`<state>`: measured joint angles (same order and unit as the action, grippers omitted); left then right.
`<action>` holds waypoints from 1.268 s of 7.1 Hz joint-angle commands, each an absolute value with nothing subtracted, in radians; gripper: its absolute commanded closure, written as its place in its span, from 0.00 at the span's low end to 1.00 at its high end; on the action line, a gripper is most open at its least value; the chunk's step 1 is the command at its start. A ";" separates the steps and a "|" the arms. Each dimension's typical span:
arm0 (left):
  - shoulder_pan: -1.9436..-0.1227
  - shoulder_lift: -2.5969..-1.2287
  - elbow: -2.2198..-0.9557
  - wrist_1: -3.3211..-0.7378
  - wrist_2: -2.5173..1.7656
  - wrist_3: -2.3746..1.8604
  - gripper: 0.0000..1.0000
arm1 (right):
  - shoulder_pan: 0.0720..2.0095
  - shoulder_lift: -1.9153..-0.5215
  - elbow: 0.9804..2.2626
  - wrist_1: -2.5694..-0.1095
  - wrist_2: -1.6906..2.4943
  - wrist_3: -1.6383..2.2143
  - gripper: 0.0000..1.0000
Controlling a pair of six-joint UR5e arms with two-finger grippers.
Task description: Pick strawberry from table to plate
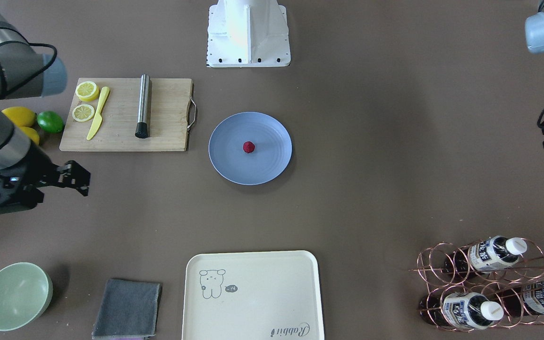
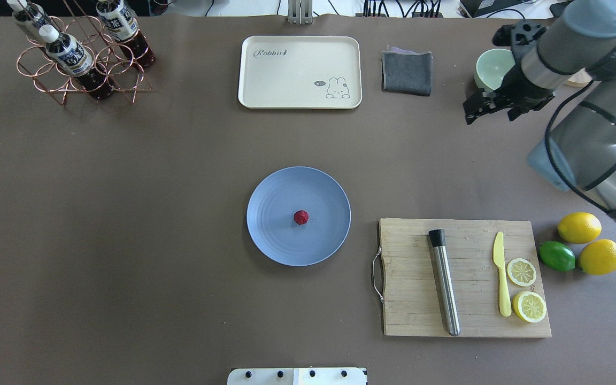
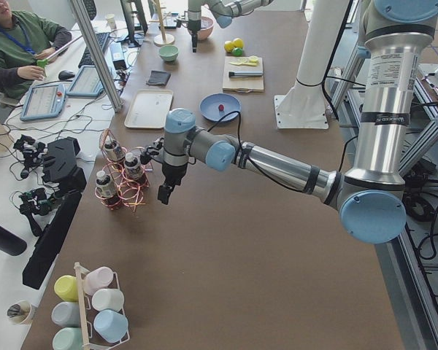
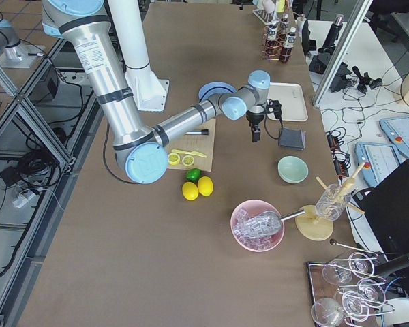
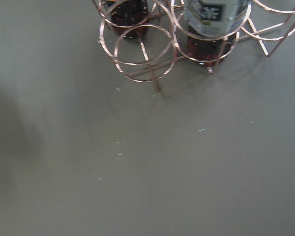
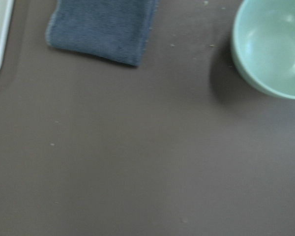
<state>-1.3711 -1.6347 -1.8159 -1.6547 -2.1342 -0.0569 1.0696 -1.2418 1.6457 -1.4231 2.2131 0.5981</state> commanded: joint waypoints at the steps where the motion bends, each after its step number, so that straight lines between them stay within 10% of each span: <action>1: -1.517 -1.628 -1.806 -1.554 -2.216 0.180 0.02 | 1.303 -1.427 1.626 -1.425 2.292 0.294 0.00; 5: -1.525 -1.600 -1.763 -1.565 -2.210 0.196 0.02 | 1.639 -1.473 1.413 -1.452 2.347 -0.083 0.00; 9: -1.534 -1.597 -1.761 -1.565 -2.217 0.196 0.02 | 1.717 -1.522 1.562 -1.620 2.341 -0.114 0.00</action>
